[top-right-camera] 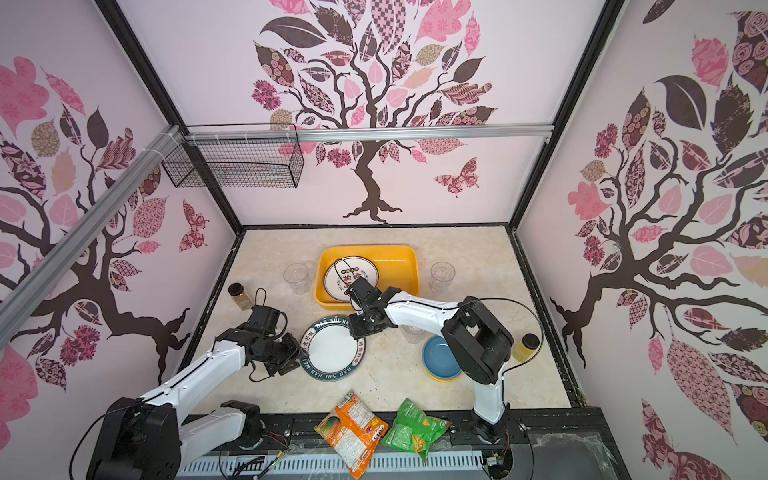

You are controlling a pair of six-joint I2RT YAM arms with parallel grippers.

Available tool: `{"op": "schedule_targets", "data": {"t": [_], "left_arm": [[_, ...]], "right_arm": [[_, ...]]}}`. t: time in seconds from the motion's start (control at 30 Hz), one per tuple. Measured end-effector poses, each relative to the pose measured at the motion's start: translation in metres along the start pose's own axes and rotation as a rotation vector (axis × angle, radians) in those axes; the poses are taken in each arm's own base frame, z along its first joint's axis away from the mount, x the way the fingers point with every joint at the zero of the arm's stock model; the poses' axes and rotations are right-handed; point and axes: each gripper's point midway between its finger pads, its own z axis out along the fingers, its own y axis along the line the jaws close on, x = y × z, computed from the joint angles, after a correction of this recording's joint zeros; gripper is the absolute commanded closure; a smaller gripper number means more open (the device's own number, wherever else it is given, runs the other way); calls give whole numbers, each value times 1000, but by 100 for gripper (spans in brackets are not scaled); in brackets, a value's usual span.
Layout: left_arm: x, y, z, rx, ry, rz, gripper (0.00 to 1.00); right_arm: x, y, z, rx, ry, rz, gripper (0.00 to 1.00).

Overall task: Place the mixed dishes into the plastic bin
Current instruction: 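Pinch the top plate rim with the right gripper while the left holds the stack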

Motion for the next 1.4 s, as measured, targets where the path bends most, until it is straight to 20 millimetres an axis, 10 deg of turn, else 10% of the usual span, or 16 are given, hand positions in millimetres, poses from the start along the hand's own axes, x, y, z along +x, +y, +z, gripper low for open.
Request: {"op": "schedule_targets", "data": {"t": [0.83, 1.4], "left_arm": [[-1, 0, 0, 3, -2, 1, 67], [1, 1, -2, 8, -10, 3, 68]], "right_arm": [[-2, 1, 2, 21, 5, -30, 76], [0, 4, 9, 26, 20, -52, 73]]}}
